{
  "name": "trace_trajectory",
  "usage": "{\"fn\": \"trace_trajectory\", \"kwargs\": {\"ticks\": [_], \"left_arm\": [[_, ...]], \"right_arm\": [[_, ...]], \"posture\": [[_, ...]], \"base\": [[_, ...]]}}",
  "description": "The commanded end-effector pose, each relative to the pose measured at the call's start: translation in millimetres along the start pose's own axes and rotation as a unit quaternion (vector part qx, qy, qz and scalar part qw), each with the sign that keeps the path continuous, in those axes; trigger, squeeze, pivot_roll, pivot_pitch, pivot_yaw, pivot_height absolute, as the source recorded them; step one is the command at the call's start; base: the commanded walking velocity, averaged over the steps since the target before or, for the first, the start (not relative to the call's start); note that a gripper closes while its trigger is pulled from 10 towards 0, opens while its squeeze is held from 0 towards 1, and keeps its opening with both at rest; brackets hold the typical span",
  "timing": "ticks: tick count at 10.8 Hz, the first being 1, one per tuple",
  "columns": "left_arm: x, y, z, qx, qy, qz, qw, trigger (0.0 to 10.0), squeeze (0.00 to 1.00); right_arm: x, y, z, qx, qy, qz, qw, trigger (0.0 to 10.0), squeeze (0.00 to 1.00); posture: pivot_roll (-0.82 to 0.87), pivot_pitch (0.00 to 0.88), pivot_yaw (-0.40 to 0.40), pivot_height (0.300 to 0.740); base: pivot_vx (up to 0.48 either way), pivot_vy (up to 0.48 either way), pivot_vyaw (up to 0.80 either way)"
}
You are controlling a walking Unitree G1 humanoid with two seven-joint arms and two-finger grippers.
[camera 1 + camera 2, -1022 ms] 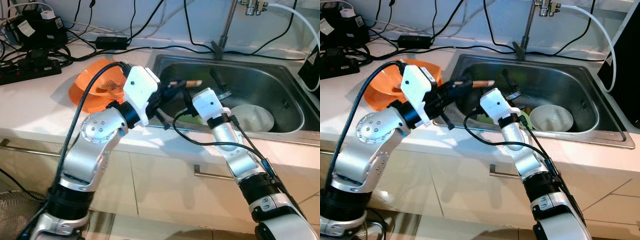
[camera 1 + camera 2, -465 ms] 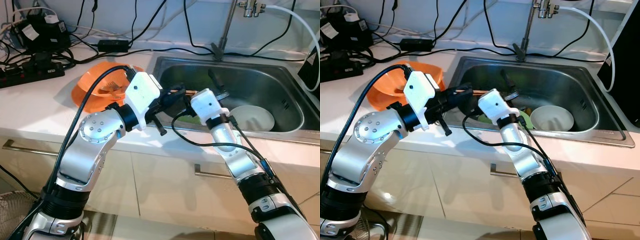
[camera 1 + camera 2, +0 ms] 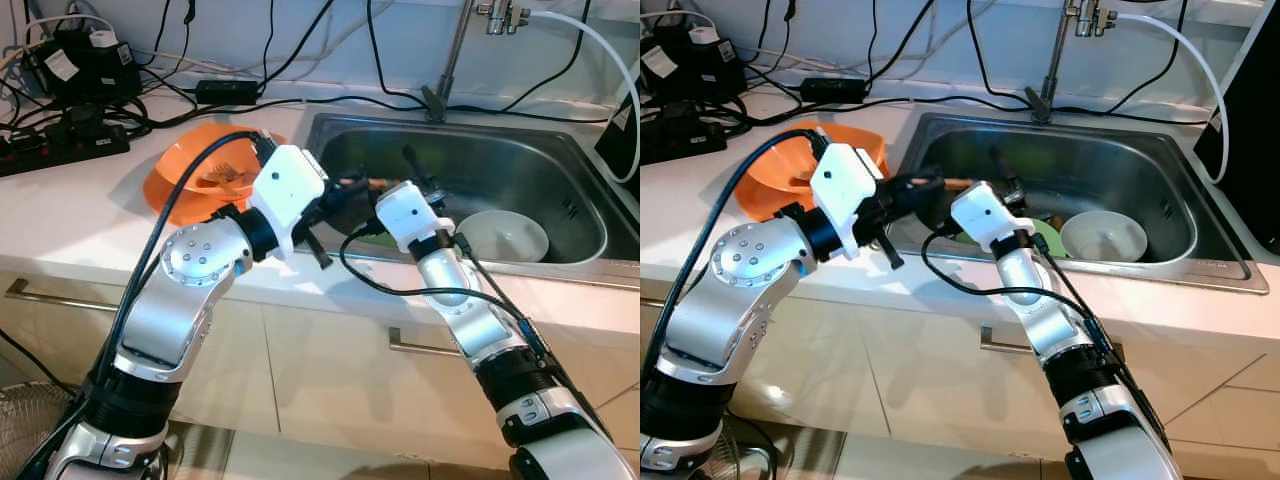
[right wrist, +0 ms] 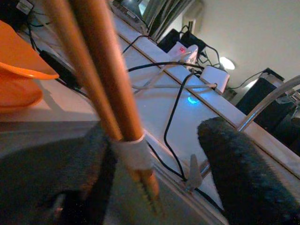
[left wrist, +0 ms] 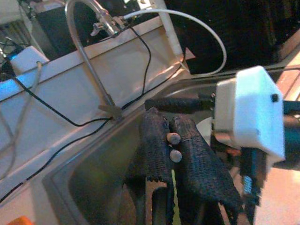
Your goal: Kitchen organization
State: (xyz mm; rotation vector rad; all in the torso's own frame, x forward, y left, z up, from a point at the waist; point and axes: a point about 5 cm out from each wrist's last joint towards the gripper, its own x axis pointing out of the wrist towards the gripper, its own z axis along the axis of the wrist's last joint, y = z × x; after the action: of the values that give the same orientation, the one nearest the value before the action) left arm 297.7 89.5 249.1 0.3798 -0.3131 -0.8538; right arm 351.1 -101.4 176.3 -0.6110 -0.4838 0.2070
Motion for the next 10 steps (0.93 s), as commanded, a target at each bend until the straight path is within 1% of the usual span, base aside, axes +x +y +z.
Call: {"fn": "trace_trajectory", "kwargs": {"ticks": [1,3,4,6,10], "left_arm": [[1.2,6.3,4.4,0.015,-0.002,0.015,1.0,10.0,0.0],[1.4,6.0,4.6,0.012,-0.004,0.015,1.0,10.0,0.0],[1.6,5.9,4.9,0.004,-0.007,0.014,1.0,10.0,0.0],[1.7,1.7,4.2,-0.015,-0.006,-0.004,1.0,10.0,0.0],[0.8,-1.9,2.2,-0.028,0.001,-0.022,0.999,10.0,0.0]], "right_arm": [[-2.9,-0.3,-0.4,-0.003,-0.005,0.001,1.0,0.0,0.0],[-3.0,0.0,-0.2,-0.001,-0.005,0.001,1.0,0.0,0.0],[-3.3,-0.3,-0.6,-0.001,-0.004,0.0,1.0,0.0,0.0],[-3.8,-0.1,-1.1,-0.003,-0.002,-0.002,1.0,0.0,0.0],[-3.6,1.4,-0.7,-0.001,-0.002,-0.002,1.0,0.0,0.0]], "posture": [[0.23,0.028,0.019,0.74],[0.23,0.033,0.02,0.74],[0.23,0.036,0.022,0.74],[0.23,0.039,0.026,0.74],[0.23,0.046,0.029,0.74]], "base": [[0.0,0.0,0.0],[0.0,0.0,0.0],[0.0,0.0,0.0],[0.0,0.0,0.0],[0.0,0.0,0.0]]}}
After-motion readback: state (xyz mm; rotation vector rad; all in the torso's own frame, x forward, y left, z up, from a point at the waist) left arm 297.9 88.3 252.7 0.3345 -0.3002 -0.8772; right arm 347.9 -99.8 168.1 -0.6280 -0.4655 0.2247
